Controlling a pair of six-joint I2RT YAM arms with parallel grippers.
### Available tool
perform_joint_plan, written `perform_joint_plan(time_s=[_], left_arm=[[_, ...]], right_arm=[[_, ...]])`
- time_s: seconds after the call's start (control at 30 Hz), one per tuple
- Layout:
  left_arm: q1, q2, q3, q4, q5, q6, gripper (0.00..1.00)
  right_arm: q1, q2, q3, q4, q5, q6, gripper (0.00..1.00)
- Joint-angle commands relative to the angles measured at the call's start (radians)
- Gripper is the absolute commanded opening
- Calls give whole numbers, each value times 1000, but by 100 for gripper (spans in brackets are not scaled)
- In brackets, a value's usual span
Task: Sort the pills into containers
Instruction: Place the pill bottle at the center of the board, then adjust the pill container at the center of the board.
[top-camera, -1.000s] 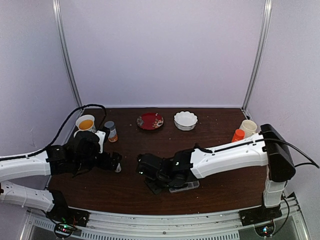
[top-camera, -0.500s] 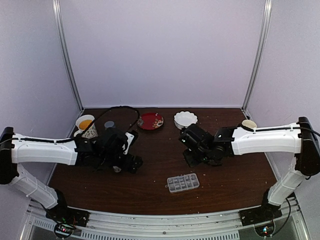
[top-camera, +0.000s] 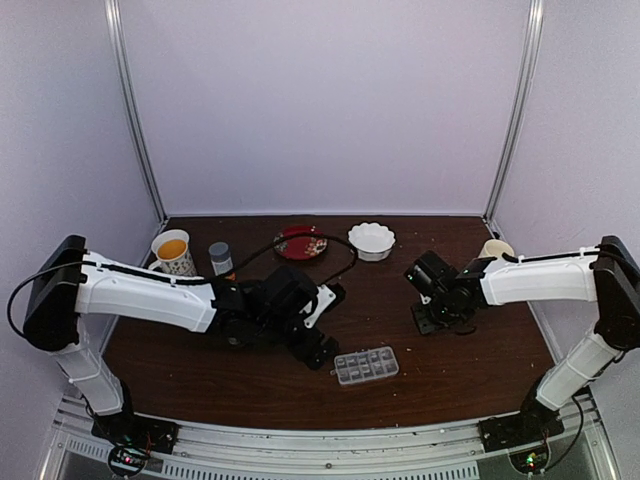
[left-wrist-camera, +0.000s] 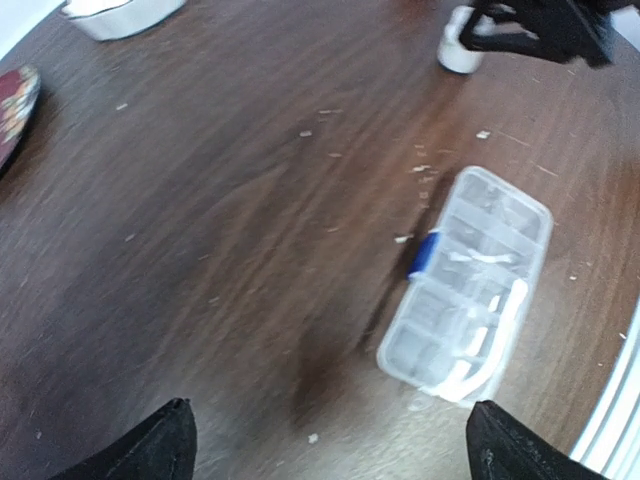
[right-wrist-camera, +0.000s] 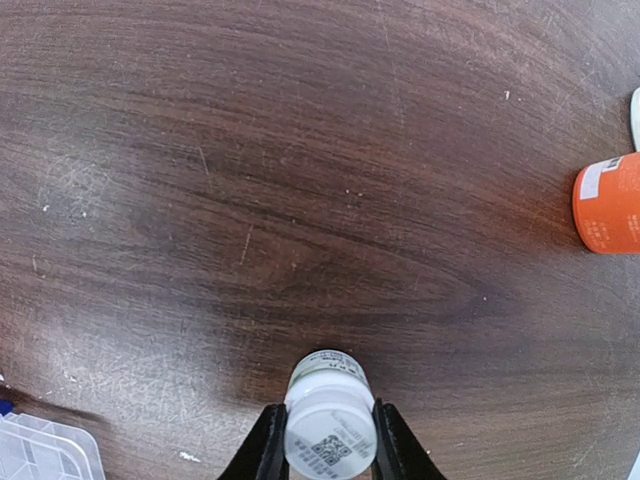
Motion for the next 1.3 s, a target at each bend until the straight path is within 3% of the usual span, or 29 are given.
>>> perform_joint_plan(time_s=[0.0,0.13,0.4,0.97,1.27], left_arm=[[-28,53,84,27,81,79,98],[-43,93,126,17,107,96,97],[-86,187,222,-38,114,110,98],[-135,387,417,-200,31,112,98],[-135,453,482,-267,-10,89,97]], right_arm=[[-24,20,-15,47,-53,-8,28],[-36,22,-21,63,-66,-8,34],[-48,-45,-55,89,-84,-1,63],[-48,-416,-188,165,-99,-39,70],[-48,-465,-206,179,-137,-64,71]])
